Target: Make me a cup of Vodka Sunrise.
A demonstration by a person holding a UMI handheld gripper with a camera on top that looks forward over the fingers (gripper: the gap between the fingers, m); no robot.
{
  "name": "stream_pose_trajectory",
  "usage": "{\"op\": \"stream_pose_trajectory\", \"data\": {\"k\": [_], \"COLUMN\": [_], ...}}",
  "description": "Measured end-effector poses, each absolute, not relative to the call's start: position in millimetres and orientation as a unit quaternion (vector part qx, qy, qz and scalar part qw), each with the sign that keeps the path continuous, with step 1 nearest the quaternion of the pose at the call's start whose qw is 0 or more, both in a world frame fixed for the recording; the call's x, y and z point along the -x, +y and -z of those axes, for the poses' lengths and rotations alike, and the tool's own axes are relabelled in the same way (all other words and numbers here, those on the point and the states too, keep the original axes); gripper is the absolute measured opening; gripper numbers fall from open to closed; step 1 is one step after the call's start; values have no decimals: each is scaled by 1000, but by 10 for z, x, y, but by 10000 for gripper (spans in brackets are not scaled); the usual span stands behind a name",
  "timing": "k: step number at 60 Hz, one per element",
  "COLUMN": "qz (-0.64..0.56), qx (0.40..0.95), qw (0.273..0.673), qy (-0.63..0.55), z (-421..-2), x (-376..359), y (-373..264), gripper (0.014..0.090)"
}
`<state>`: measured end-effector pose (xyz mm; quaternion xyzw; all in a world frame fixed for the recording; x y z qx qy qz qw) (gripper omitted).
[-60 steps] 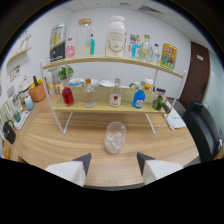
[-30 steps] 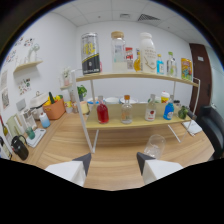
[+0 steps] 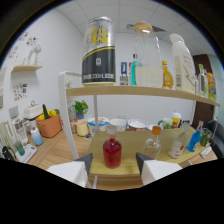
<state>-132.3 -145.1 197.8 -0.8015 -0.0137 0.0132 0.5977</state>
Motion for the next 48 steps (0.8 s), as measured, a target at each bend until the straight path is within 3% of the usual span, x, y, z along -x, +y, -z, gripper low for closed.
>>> {"op": "stream_pose_trajectory", "data": {"k": [9,18,48], "qz": [-24,-4,-8], "qx": [800,808,808], "qw": [599,589,588], "qy": [-14,-1,0], "z": [-1918,-1813,-1871], "x": [1377,1338,1259], "y": [-1168,-1030,-1291], "gripper": [671,359,345]}}
